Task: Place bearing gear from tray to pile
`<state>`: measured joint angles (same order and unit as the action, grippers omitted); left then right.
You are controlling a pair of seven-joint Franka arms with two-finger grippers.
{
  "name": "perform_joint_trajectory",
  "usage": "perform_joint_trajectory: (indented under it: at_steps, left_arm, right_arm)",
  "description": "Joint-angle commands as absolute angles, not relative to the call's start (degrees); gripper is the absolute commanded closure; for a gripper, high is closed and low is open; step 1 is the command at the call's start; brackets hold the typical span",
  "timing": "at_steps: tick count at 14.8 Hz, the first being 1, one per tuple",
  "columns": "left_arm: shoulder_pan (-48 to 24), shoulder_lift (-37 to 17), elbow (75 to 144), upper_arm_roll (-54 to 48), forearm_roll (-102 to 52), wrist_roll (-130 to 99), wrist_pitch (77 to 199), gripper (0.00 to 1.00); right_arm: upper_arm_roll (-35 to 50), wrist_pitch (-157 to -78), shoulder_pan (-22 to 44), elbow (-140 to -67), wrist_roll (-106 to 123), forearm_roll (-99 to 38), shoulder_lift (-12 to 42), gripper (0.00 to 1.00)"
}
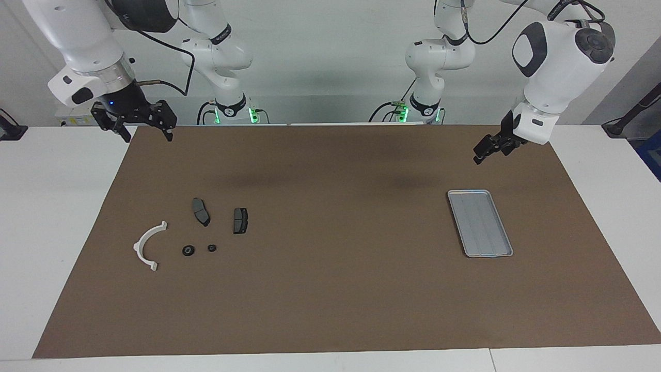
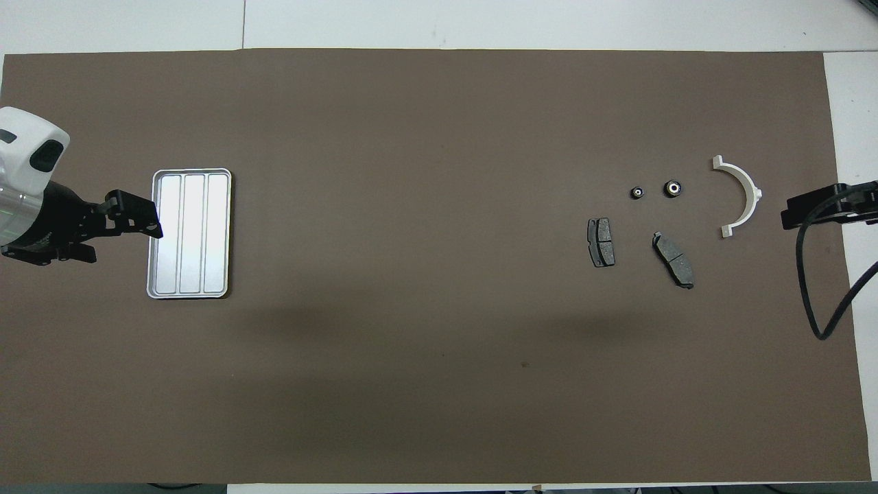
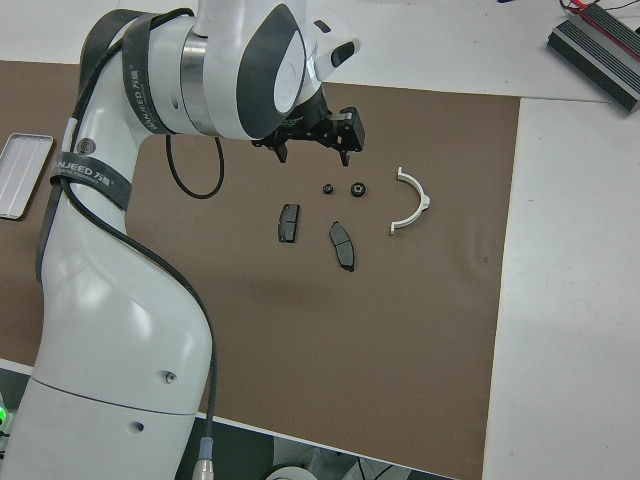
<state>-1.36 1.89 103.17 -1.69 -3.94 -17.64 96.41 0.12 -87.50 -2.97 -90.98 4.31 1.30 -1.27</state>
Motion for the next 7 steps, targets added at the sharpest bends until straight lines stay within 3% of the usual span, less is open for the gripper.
perform_joint_trajectory:
  at_steps: [1,7]
  left_arm:
    - [-1.23,2.46,103.36,-1.58,-4.13,-17.31,96.77,0.00]
    - [-1.23,2.55,103.27,-1.58,-4.13,-17.31,96.94,0.00]
  right_arm:
    - [0.88,-86.84,-4.04,-92.55,5.63,1.50,-2.64,0.00]
    - [1.14,-86.66,-4.04,-92.55,5.36,1.41,-2.81,0.00]
